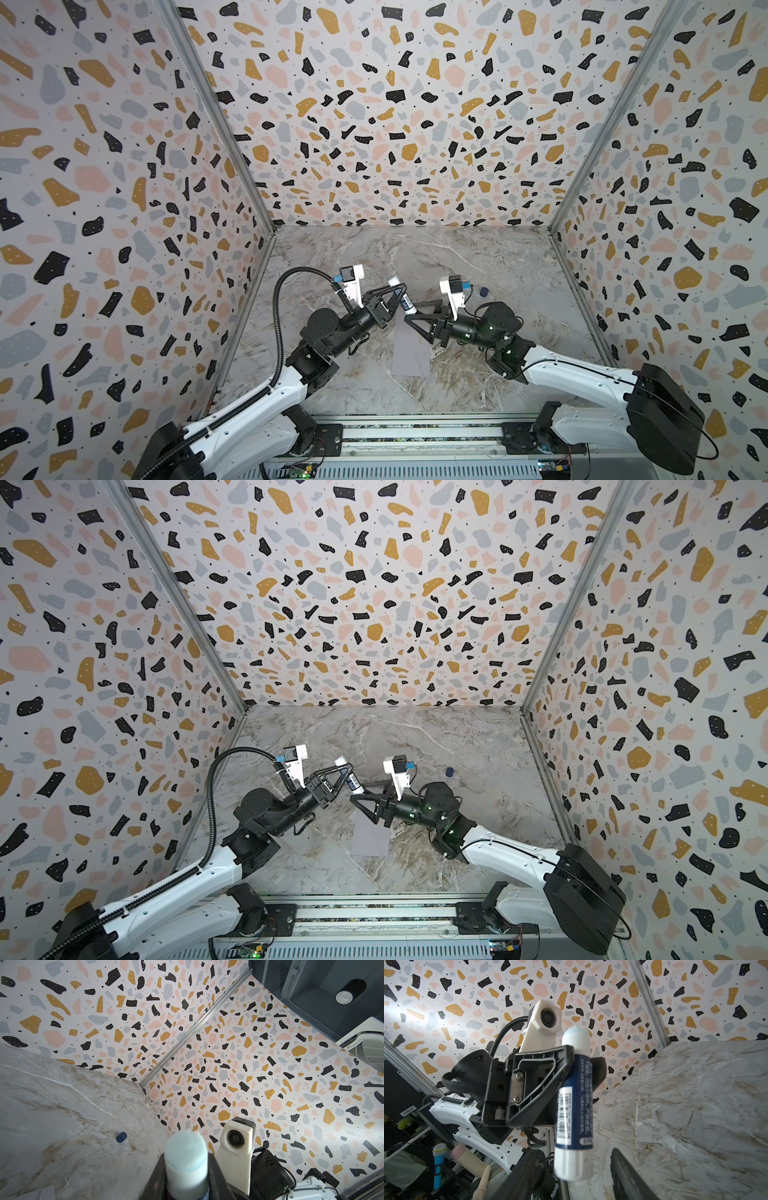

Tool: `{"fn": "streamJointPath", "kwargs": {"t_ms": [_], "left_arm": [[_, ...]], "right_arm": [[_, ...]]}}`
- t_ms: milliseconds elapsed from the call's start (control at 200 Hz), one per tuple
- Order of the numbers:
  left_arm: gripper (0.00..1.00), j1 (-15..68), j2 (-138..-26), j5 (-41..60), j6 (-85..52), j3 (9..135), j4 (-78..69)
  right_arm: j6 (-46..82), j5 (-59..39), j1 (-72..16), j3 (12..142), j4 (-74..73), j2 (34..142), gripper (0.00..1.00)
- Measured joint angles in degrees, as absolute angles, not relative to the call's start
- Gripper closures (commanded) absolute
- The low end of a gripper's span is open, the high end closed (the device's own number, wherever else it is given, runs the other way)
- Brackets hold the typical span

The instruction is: Place the letter into the envelope and seal it

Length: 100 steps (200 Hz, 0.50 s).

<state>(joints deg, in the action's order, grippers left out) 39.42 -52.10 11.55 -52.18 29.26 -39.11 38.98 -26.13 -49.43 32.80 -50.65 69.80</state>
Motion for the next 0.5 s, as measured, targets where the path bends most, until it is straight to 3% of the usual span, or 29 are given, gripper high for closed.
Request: {"fn": "streamJointPath", "kwargs": {"t_ms": [395, 501], "left_arm": [[1.00, 39.4, -52.1, 11.5, -52.1, 28.9, -39.1], [1.00, 39.3, -52.1, 11.4, -51.9, 28.9, -38.8]], "right_arm": [[39.8, -24.6, -49.6, 33.2, -49.6, 69.8, 0.89], [39.6, -24.0, -49.7, 34.2, -47.6, 69.8, 0.95]]}}
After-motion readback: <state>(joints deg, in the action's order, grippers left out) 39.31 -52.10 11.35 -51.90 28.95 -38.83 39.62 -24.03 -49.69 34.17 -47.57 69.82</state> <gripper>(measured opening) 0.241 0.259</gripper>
